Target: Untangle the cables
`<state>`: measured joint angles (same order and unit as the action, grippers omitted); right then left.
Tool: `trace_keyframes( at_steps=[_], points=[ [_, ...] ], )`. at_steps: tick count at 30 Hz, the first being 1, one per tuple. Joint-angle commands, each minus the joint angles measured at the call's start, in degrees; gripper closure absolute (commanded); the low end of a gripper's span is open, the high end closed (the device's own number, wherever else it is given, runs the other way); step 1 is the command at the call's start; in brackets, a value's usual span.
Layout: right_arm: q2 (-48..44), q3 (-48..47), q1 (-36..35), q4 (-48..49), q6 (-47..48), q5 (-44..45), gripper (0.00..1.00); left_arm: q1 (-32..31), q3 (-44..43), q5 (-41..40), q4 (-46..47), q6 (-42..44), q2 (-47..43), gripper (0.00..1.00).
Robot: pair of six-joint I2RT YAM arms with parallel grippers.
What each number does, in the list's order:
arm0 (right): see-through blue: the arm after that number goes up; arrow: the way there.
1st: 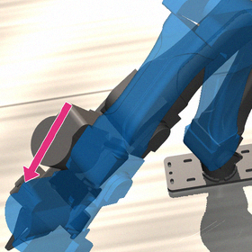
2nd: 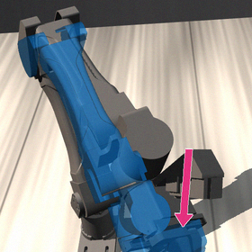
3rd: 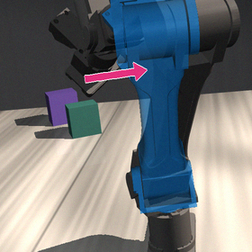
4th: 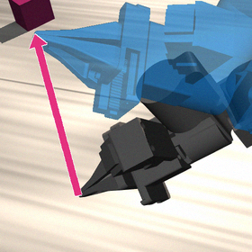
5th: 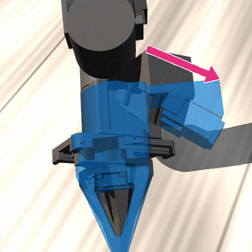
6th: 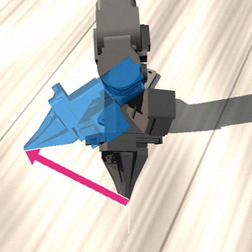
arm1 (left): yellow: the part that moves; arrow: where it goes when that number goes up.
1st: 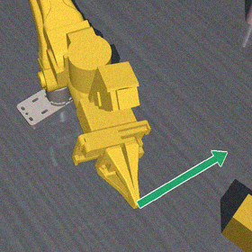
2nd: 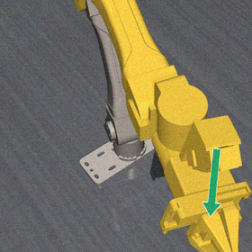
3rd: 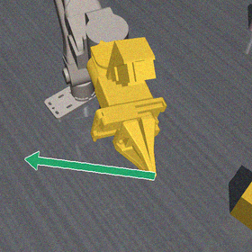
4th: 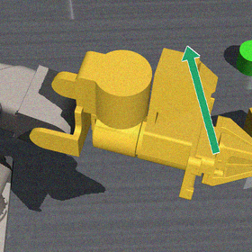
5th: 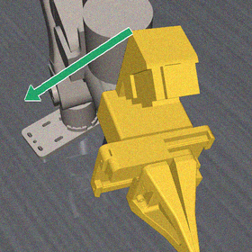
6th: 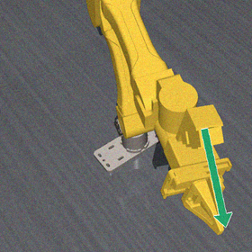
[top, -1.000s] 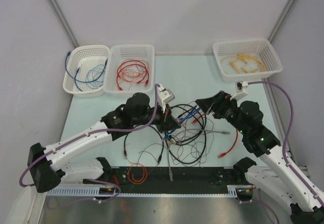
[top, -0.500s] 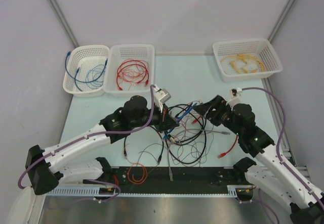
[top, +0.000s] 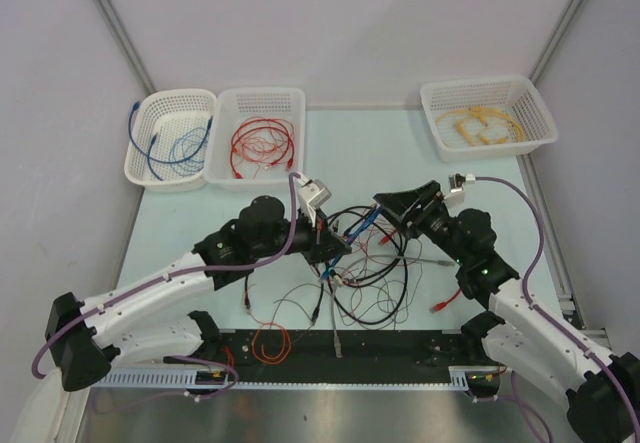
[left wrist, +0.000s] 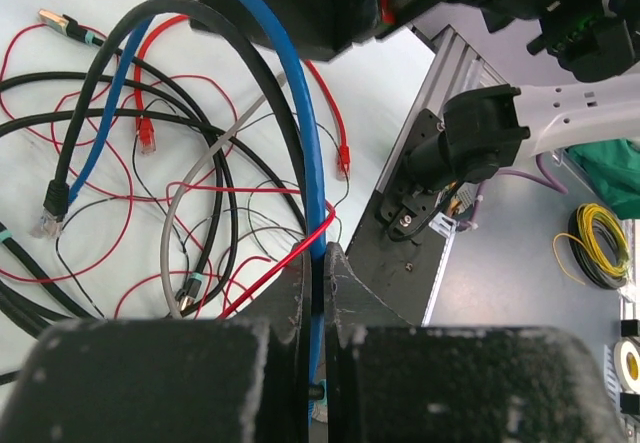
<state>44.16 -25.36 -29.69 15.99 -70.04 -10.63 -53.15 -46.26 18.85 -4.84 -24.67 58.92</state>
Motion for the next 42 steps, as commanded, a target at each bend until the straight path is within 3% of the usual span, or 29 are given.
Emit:
trace_keyframes(
  at_steps=[1, 6, 9, 15, 17, 18, 20, 21, 22, 25, 27, 28, 29, 30, 31, 33, 35, 42],
  points=[
    [5.04, -0.21, 1.39, 13.09, -4.31, -2.80, 0.16, -0.38, 0.91, 2.06, 4.57, -1.52, -1.87, 1.00],
    [9.54, -0.30, 1.48, 18.11, -5.02, -4.49, 0.20, -0.82, 0.82, 2.24, 4.40, -1.18, -1.96, 1.00],
    [9.01, -0.30, 1.48, 17.76, -3.88, -3.61, 0.28, -0.99, 1.08, 2.24, 4.14, -1.09, -2.23, 1.00],
    [7.69, -0.65, 2.71, 17.85, -1.68, -2.02, 0.60, -1.87, 1.00, 2.59, 1.77, 0.23, -1.96, 1.00],
    [8.13, -1.00, 3.06, 18.46, -1.42, -2.28, 0.64, -2.57, 0.91, 2.07, 1.06, 1.11, -1.79, 1.00],
    [8.31, -1.18, 3.06, 18.64, -1.33, -2.55, 0.74, -2.75, 0.91, 1.81, 0.54, 1.37, -1.61, 1.00],
    [8.40, -1.88, 3.59, 18.82, -0.89, -3.07, 0.83, -3.02, 1.08, 0.93, -0.08, 1.46, -1.61, 0.99],
    [8.05, -2.14, 3.76, 18.38, -0.45, -3.43, 0.95, -3.02, 0.74, -1.08, -2.08, 1.64, -1.44, 0.96],
    [7.70, -2.41, 4.20, 16.81, -0.01, -3.52, 1.00, -3.02, 0.30, -2.32, -3.76, 2.07, -1.26, 0.86],
    [5.15, -4.16, 5.08, 11.98, 2.80, -3.34, 1.00, -3.02, -1.64, -7.50, -10.00, 3.21, -1.52, 0.55],
    [2.95, -5.65, 5.52, 9.25, 5.17, -3.17, 1.00, -2.93, -3.30, -10.22, -13.87, 4.01, -1.87, 0.41],
    [2.25, -6.10, 5.70, 6.80, 5.87, -3.08, 1.00, -2.93, -3.92, -14.33, -15.45, 4.01, -1.96, 0.17],
    [1.81, -6.62, 5.87, 5.56, 6.58, -2.99, 1.00, -2.93, -5.67, -16.63, -19.20, 4.10, -1.61, 0.06],
    [1.02, -7.67, 5.96, 4.33, 8.32, -2.90, 1.00, -2.93, -6.81, -18.66, -21.42, 4.19, -1.18, 0.01],
    [0.67, -8.20, 5.96, 2.31, 9.04, -2.90, 1.00, -2.93, -7.96, -24.24, -23.61, 4.27, -0.74, 0.00],
    [0.49, -9.61, 5.96, -0.07, 10.70, -3.34, 1.00, -2.93, -10.69, -28.41, -28.46, 4.54, 0.58, 0.00],
    [1.10, -10.23, 5.88, -0.87, 11.50, -5.00, 1.00, -2.93, -10.70, -30.10, -26.99, 4.71, -0.63, 0.00],
    [3.91, -11.72, 3.77, -1.31, 11.94, -8.70, 1.00, -2.93, -5.51, -16.06, -3.97, 3.84, -3.02, 0.00]
  ],
)
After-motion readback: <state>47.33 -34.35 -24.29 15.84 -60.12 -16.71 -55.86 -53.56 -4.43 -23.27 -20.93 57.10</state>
